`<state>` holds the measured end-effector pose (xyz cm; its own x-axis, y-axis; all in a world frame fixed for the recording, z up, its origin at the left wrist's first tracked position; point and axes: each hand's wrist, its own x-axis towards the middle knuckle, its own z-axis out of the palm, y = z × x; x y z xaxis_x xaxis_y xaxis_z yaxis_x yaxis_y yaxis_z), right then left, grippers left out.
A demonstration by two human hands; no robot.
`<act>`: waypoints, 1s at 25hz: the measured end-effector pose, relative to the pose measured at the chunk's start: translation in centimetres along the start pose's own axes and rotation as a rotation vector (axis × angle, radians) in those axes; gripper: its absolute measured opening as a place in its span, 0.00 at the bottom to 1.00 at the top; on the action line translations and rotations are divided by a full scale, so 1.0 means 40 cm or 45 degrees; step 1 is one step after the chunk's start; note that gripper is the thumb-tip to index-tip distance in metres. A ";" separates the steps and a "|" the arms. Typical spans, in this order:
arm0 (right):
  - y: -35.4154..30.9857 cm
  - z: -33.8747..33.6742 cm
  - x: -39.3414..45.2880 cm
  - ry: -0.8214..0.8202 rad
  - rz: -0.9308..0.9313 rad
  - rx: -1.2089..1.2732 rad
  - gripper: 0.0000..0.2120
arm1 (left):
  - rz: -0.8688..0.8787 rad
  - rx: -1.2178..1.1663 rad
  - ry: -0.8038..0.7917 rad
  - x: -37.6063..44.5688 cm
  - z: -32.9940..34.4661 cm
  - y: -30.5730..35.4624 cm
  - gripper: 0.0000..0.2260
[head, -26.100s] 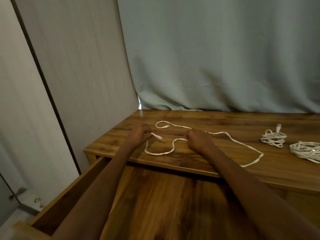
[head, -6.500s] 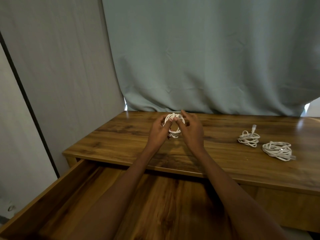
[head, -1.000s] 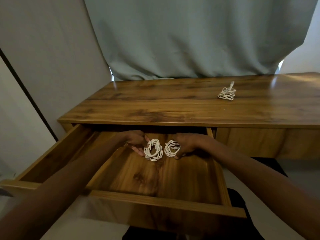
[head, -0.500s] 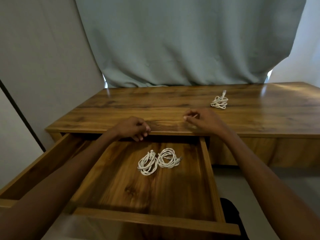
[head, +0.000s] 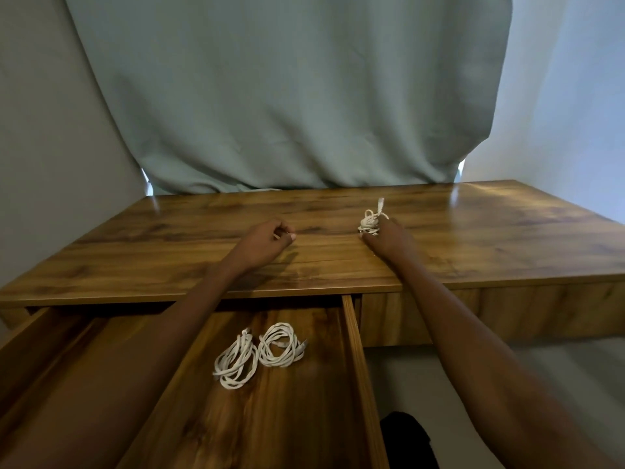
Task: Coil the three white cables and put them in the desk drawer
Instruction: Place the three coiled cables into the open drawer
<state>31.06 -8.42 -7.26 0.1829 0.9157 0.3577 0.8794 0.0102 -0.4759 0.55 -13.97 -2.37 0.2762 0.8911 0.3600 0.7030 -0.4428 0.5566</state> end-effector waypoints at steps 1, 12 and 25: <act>0.001 -0.002 0.002 0.021 -0.051 -0.024 0.27 | -0.002 -0.008 0.008 0.002 0.000 -0.003 0.10; -0.253 -0.132 -0.322 -0.681 -0.588 0.854 0.08 | -0.199 -0.127 0.191 -0.113 -0.124 -0.048 0.10; -0.314 0.042 -0.506 -1.404 -1.028 -0.119 0.16 | -0.011 0.186 -0.290 -0.369 -0.159 -0.078 0.10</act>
<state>15.58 -26.40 -9.86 -0.7929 0.5105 -0.3328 0.6077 0.7023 -0.3706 -9.87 -26.36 -4.66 0.3983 0.9016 0.1688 0.7886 -0.4306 0.4390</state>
